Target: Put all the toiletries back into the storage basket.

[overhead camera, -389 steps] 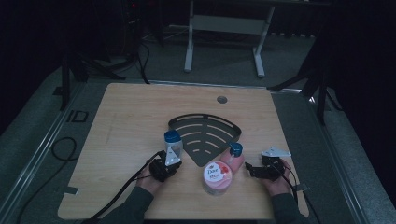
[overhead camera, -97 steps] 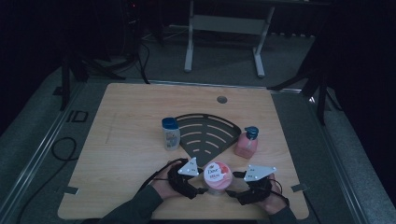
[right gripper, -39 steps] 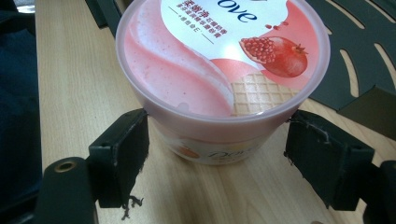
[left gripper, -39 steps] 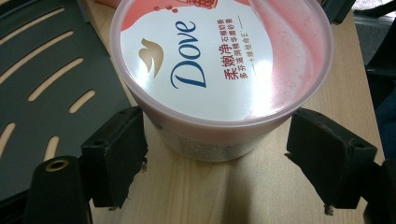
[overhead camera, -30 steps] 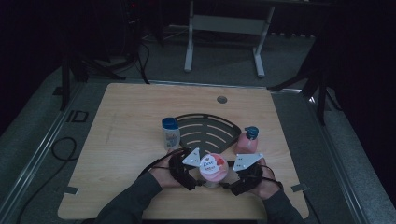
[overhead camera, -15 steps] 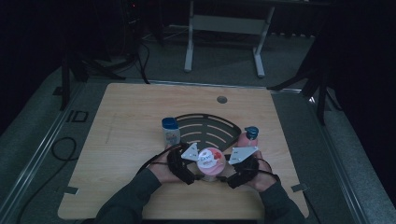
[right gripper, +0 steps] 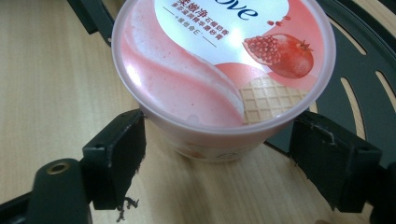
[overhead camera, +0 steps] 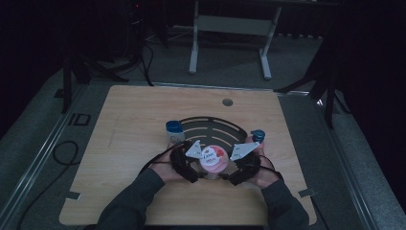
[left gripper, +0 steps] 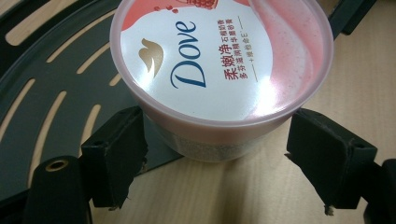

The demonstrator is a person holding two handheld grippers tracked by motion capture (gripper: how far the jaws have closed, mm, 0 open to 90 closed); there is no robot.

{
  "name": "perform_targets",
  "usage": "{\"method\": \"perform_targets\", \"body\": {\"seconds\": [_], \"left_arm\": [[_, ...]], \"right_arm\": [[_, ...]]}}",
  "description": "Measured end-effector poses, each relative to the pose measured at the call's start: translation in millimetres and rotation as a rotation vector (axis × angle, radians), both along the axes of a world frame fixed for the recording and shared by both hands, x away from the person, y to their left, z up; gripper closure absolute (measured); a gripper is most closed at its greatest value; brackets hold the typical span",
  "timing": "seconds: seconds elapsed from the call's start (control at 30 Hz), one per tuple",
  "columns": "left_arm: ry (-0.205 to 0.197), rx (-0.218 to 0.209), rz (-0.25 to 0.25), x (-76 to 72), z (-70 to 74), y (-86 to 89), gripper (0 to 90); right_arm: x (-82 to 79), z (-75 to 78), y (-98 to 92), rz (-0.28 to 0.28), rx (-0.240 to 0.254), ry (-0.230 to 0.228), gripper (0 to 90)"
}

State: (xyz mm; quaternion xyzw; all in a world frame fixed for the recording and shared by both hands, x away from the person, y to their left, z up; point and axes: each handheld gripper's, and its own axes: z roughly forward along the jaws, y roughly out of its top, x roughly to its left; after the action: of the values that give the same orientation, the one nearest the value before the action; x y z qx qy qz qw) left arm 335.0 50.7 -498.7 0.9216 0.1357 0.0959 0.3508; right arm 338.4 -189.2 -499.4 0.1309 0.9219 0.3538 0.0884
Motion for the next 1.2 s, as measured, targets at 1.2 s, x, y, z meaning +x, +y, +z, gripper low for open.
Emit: {"method": "perform_targets", "body": {"seconds": [1.2], "left_arm": [[-0.006, 0.029, 0.167, 28.8, -12.2, -12.6, 19.7]], "right_arm": [[41.8, -11.0, 16.3, -0.128, -0.066, 0.052, 12.8]]}}
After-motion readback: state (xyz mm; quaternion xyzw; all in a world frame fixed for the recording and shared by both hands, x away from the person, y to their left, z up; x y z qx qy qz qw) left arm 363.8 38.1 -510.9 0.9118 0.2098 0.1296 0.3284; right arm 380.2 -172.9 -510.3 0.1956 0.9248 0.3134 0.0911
